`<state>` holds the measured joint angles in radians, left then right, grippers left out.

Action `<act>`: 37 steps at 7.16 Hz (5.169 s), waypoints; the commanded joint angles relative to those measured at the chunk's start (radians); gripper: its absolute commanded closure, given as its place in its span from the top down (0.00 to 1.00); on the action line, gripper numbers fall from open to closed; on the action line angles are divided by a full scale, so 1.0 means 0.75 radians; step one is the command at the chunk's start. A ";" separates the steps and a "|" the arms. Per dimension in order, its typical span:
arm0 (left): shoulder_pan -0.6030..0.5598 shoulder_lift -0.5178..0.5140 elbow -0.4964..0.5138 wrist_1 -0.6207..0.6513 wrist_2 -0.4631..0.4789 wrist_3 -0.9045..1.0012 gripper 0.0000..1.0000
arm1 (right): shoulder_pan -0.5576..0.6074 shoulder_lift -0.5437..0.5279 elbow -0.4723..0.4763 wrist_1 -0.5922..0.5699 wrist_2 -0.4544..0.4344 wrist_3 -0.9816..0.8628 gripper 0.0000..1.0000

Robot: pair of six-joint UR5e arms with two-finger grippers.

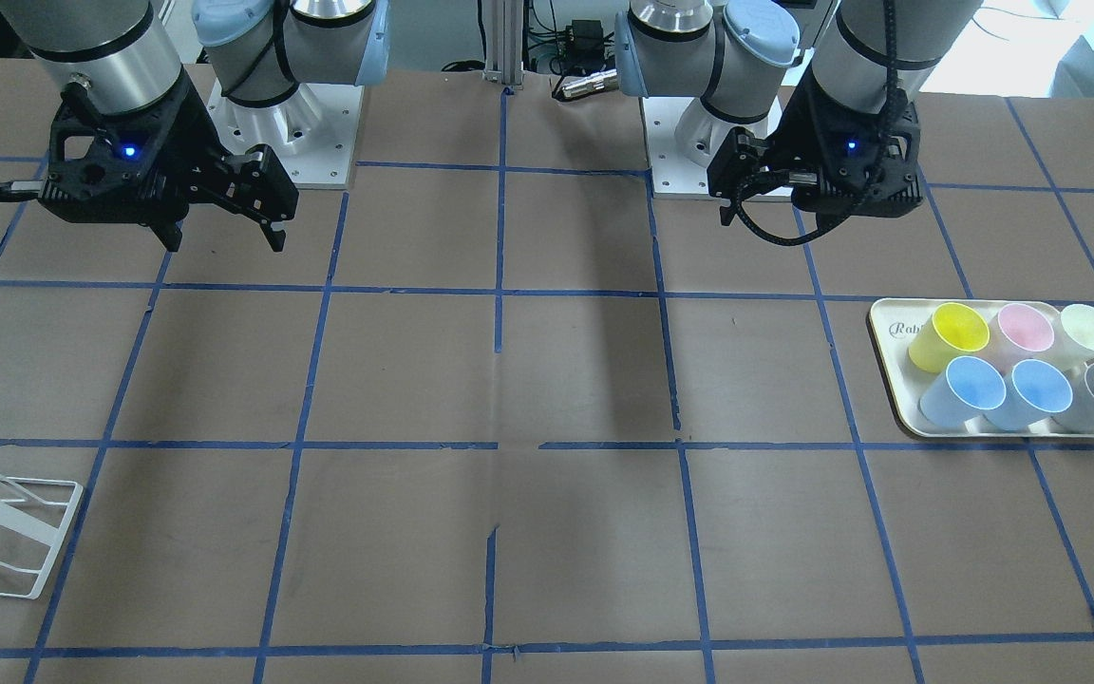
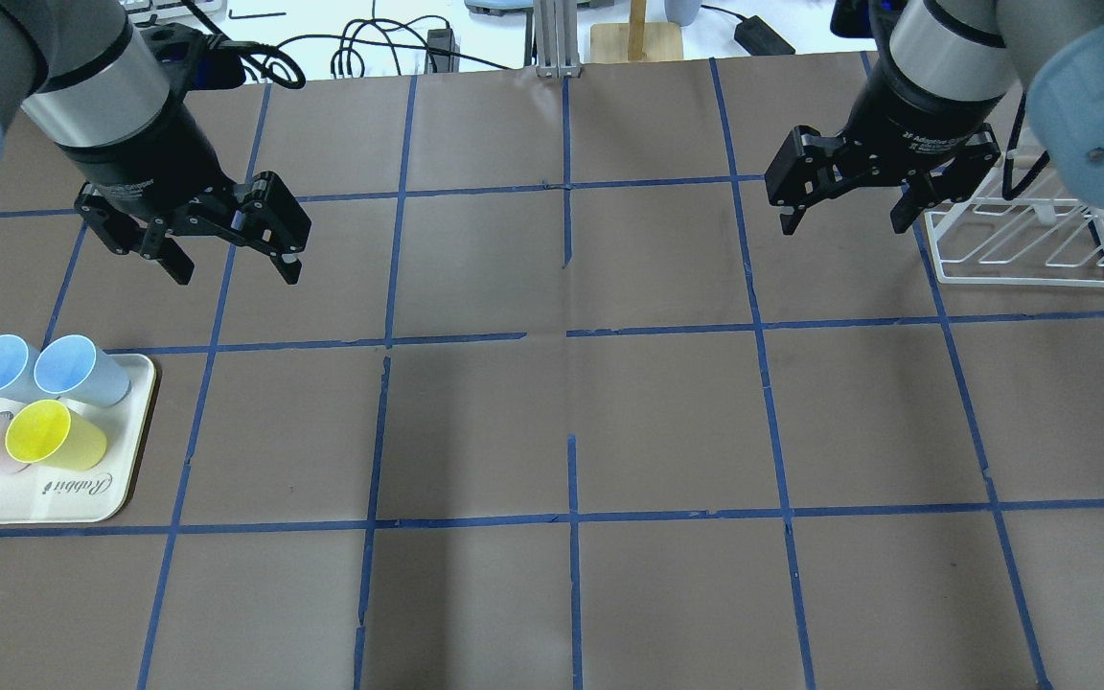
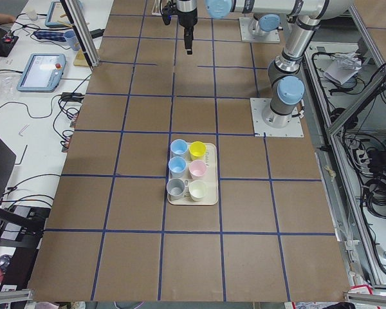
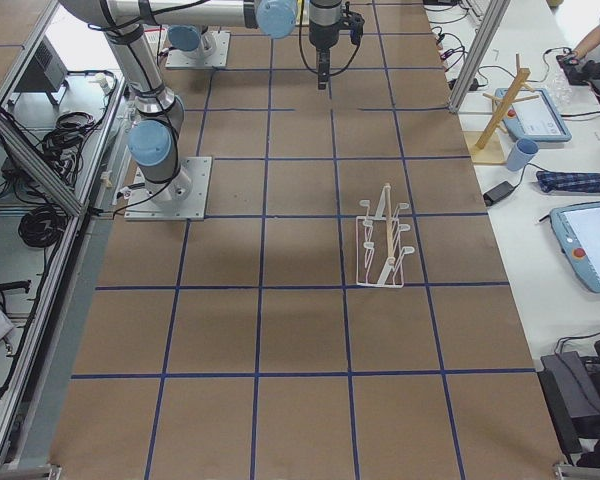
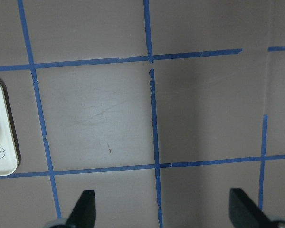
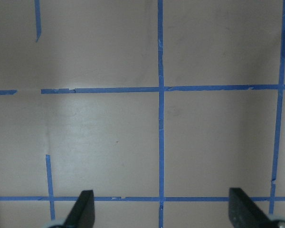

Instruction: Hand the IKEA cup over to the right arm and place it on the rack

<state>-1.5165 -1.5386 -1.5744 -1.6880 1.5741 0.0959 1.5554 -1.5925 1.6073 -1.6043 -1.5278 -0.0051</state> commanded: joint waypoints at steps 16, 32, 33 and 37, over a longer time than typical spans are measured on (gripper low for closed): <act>0.758 -0.529 -0.137 0.733 0.051 1.977 0.96 | 0.000 -0.002 0.000 -0.004 0.000 0.009 1.00; 0.793 -0.659 -0.138 0.650 0.106 1.959 0.03 | 0.000 0.000 0.002 -0.004 0.004 0.007 1.00; 0.793 -0.656 -0.138 0.641 0.104 1.958 0.00 | 0.000 0.000 0.002 -0.004 0.002 0.007 1.00; 0.758 -0.573 -0.031 0.436 -0.022 1.863 0.00 | -0.002 0.002 -0.006 0.006 0.006 0.007 1.00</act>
<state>-0.9296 -1.9913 -1.6435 -1.2779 1.6033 1.5376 1.5553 -1.5918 1.6071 -1.6053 -1.5270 0.0013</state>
